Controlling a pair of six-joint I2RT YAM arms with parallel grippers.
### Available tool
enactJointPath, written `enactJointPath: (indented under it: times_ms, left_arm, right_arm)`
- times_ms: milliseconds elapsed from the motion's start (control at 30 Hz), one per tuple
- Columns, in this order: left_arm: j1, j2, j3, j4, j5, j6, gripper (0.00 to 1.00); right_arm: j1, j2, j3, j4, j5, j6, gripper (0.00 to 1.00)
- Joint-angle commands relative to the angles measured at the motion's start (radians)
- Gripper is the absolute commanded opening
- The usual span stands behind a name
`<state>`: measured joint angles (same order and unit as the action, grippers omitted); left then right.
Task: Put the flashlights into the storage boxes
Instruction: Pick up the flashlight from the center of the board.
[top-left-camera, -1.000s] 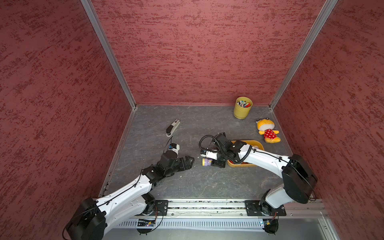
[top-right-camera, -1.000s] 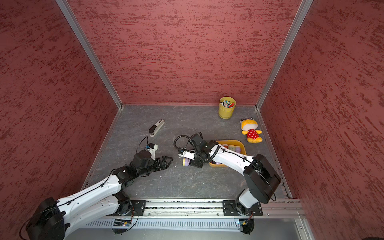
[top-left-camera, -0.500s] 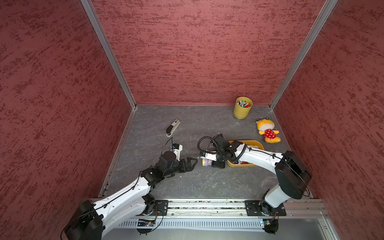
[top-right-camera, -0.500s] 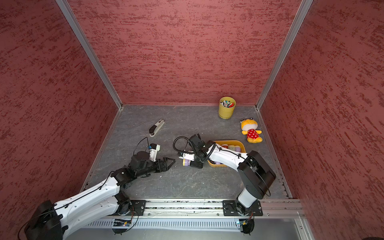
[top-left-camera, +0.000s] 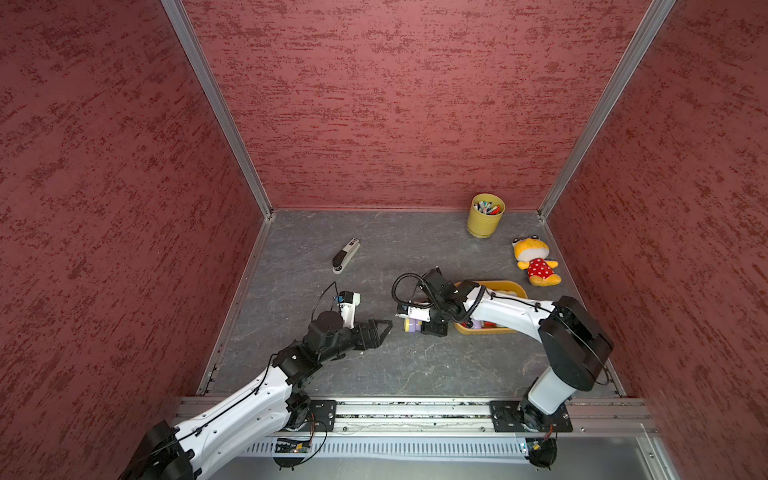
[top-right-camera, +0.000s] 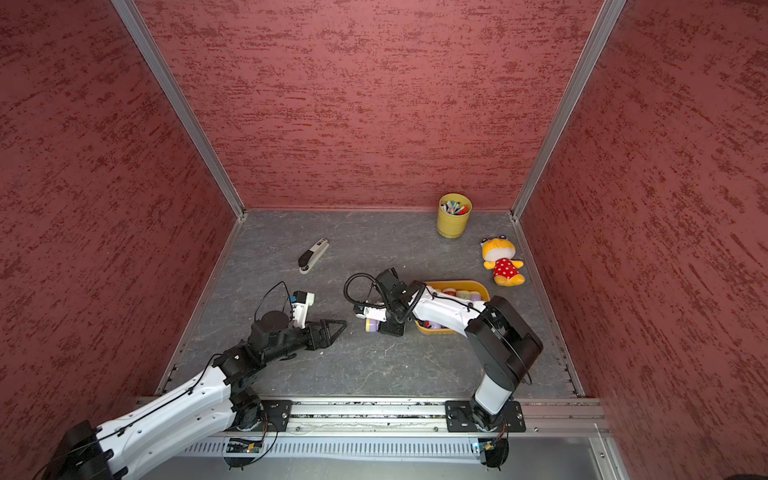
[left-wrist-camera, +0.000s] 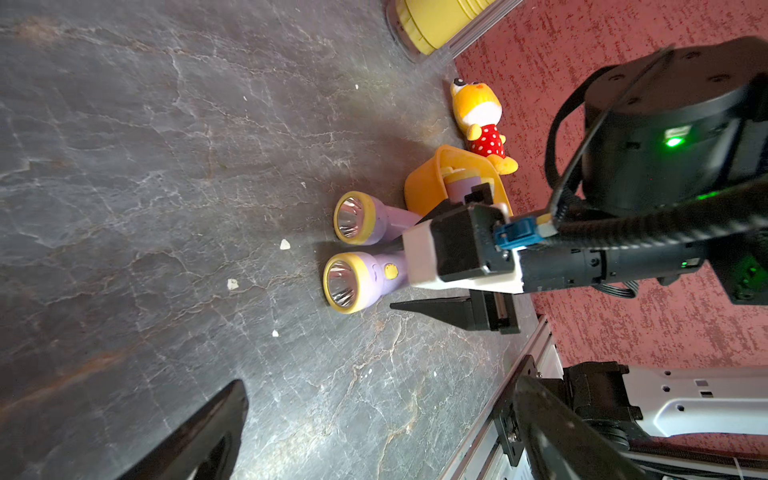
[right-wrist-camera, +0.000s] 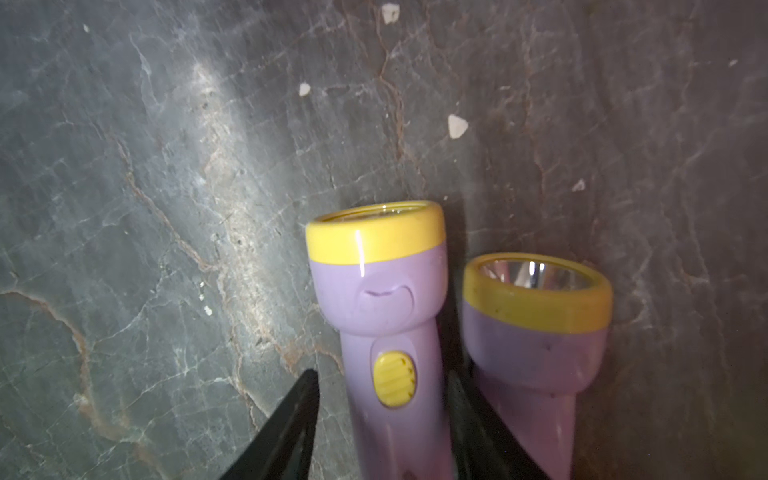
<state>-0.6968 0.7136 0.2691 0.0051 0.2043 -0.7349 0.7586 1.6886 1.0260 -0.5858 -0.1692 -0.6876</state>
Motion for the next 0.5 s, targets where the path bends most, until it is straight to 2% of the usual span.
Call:
enactJointPath:
  times_ms: [0, 267, 467]
  left_arm:
    - [-0.006, -0.009, -0.004, 0.007, -0.014, 0.015, 1.0]
    - [-0.009, -0.007, -0.001, 0.016, -0.027, 0.015, 1.0]
    - [-0.01, -0.004, 0.009, 0.021, -0.035, 0.023, 1.0]
  right_arm:
    - [0.007, 0.018, 0.033, 0.018, 0.008, -0.034, 0.52]
    - [0.01, 0.043, 0.028, 0.018, 0.042, -0.043, 0.45]
    - [0.01, 0.039, 0.036, 0.005, 0.057, -0.03, 0.33]
